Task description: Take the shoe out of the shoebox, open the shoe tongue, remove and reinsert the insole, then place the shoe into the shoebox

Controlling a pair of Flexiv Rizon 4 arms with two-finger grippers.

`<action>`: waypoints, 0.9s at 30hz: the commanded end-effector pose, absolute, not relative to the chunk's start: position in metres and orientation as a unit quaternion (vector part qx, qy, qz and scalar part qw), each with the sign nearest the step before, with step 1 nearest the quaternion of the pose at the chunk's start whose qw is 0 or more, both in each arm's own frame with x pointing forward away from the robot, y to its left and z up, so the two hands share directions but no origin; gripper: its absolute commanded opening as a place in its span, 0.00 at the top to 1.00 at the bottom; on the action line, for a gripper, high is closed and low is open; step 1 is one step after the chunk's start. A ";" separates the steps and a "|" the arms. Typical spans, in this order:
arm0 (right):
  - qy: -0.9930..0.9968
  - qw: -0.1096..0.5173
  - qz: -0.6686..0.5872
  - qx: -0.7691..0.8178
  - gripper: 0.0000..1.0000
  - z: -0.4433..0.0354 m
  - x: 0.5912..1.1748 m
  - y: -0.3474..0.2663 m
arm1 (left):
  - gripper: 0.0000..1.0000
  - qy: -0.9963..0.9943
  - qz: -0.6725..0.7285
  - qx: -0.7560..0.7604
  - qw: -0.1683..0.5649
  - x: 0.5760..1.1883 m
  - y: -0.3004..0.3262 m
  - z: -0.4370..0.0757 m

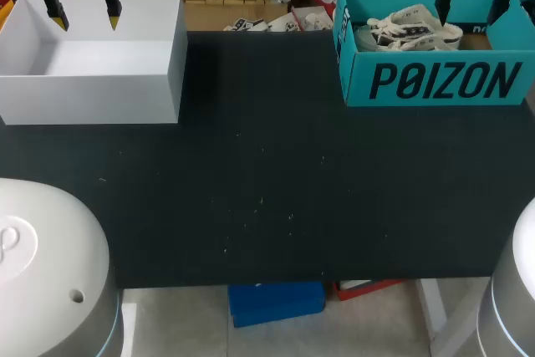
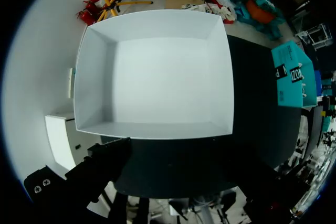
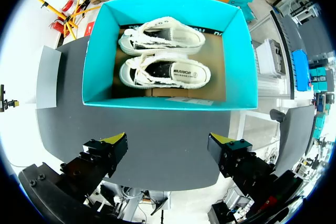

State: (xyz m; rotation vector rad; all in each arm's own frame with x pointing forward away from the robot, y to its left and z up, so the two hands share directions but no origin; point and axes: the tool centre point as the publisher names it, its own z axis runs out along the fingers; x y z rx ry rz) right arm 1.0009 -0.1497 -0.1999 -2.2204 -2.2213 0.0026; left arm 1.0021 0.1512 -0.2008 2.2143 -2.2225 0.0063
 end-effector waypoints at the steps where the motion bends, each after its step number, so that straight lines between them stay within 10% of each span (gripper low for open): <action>1: -0.707 0.001 0.001 -0.707 0.00 -0.200 1.001 -0.150 | 0.00 -0.708 0.000 0.707 0.001 1.001 0.150 -0.200; 21: -0.707 0.001 0.001 -0.707 0.00 -0.200 1.001 -0.150 | 0.00 -0.708 0.000 0.707 0.001 1.001 0.150 -0.200; 27: -0.899 -0.105 -0.012 -0.426 0.00 -0.197 1.001 -0.137 | 0.00 -0.708 0.000 0.707 0.001 1.001 0.150 -0.200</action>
